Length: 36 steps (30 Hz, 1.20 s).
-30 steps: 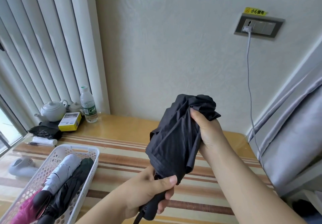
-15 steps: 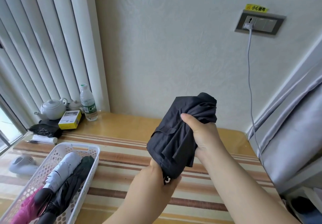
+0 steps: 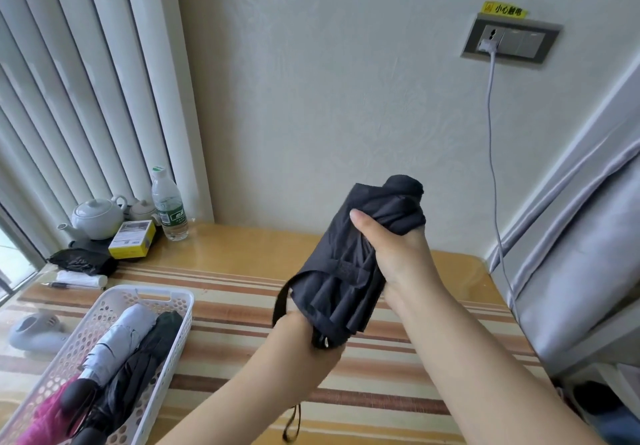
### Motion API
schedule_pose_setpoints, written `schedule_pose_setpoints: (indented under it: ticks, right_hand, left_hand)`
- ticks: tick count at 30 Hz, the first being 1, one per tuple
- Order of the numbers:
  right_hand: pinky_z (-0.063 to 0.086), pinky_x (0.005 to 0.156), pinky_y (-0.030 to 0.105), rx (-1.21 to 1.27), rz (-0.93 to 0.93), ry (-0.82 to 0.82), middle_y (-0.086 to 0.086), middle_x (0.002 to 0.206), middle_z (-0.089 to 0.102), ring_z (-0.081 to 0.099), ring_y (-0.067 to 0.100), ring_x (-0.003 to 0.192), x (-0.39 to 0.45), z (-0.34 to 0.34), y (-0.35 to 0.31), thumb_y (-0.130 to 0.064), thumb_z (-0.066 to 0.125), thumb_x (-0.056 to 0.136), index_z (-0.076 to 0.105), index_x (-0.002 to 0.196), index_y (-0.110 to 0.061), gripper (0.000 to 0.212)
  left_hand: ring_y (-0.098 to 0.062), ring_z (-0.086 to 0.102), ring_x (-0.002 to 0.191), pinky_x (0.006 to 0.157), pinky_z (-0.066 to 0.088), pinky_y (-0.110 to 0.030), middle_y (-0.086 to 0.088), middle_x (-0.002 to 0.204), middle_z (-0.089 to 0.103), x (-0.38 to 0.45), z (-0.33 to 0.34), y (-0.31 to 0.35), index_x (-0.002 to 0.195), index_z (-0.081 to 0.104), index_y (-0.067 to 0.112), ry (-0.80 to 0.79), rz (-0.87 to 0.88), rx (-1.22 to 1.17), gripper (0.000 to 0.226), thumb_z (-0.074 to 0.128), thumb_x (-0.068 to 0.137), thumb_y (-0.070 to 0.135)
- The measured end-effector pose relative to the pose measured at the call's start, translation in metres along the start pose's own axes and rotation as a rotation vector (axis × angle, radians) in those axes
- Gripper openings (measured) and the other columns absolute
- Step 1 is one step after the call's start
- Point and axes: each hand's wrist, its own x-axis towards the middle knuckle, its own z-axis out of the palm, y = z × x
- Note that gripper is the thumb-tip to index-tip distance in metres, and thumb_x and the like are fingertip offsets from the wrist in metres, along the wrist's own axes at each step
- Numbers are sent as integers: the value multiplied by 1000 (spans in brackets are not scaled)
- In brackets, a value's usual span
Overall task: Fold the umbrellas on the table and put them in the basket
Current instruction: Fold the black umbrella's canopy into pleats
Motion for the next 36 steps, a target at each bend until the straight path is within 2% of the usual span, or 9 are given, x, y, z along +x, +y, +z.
schedule_pose_setpoints:
  ticks: [7, 11, 14, 17, 22, 25, 30, 33, 36]
  right_hand:
    - [56, 85, 52, -8, 19, 79, 13, 114, 64, 66, 33, 101, 6, 3, 1, -7, 65, 85, 49, 126, -21, 47]
    - [60, 61, 37, 42, 100, -42, 11, 97, 69, 71, 25, 78, 5, -6, -9, -5, 62, 88, 57, 113, -13, 26]
    - [59, 61, 36, 65, 105, -98, 9, 91, 70, 71, 24, 75, 2, -6, -13, -4, 61, 89, 59, 109, -12, 22]
    - [60, 72, 43, 34, 75, -27, 11, 104, 70, 71, 28, 87, 6, -3, -10, -7, 67, 86, 58, 117, -12, 33]
    - [59, 75, 49, -3, 88, 37, 15, 103, 70, 71, 32, 85, 5, 5, 4, -11, 75, 81, 56, 114, -11, 38]
    - [58, 62, 40, 2, 120, 7, 15, 88, 67, 67, 29, 68, 5, 5, 6, -5, 68, 86, 56, 104, -9, 23]
    - [58, 55, 34, 34, 117, -41, 11, 85, 65, 66, 23, 64, 4, 0, 4, -2, 66, 87, 55, 108, -8, 24]
    - [57, 59, 33, -54, 68, -65, 9, 89, 66, 68, 19, 70, 2, -1, 9, -5, 69, 85, 54, 115, -8, 33]
    - [58, 70, 35, -140, 27, -70, 7, 96, 68, 69, 20, 83, 0, 1, 15, -8, 72, 82, 54, 117, -14, 40]
  left_hand:
    - [-20, 60, 75, 60, 40, -22, -5, 79, 61, -1, 8, 4, 87, 47, 17, 73, 7, 290, 16, 54, 91, 31]
    - [-16, 68, 91, 79, 54, -28, -2, 106, 69, -2, -6, 1, 119, 53, 22, -389, -154, -637, 59, 82, 67, 22]
    - [-29, 68, 72, 64, 55, -33, -14, 91, 71, -8, -9, 3, 110, 59, 10, -610, -164, -995, 57, 84, 59, 21]
    - [-20, 46, 41, 49, 43, -24, -8, 51, 53, -11, 0, 8, 69, 58, 7, -445, -160, -913, 26, 80, 71, 21]
    - [-9, 51, 49, 51, 44, -16, 3, 62, 58, -4, 20, 10, 108, 48, 17, 5, -125, -211, 30, 66, 86, 27]
    - [-7, 54, 58, 52, 44, -13, 2, 77, 60, -6, 23, 13, 108, 37, 23, 45, -140, -131, 38, 66, 85, 34]
    - [-16, 70, 88, 86, 55, -36, 1, 106, 66, -4, -7, 1, 115, 49, 29, -290, -252, -683, 77, 82, 50, 52]
    - [-7, 65, 101, 85, 50, -26, 9, 117, 63, 4, -19, 2, 108, 51, 37, -154, -188, -808, 55, 74, 65, 64]
    - [-14, 69, 90, 77, 50, -30, -1, 99, 71, 15, -23, 12, 95, 62, 16, 18, -167, -963, 37, 70, 68, 39]
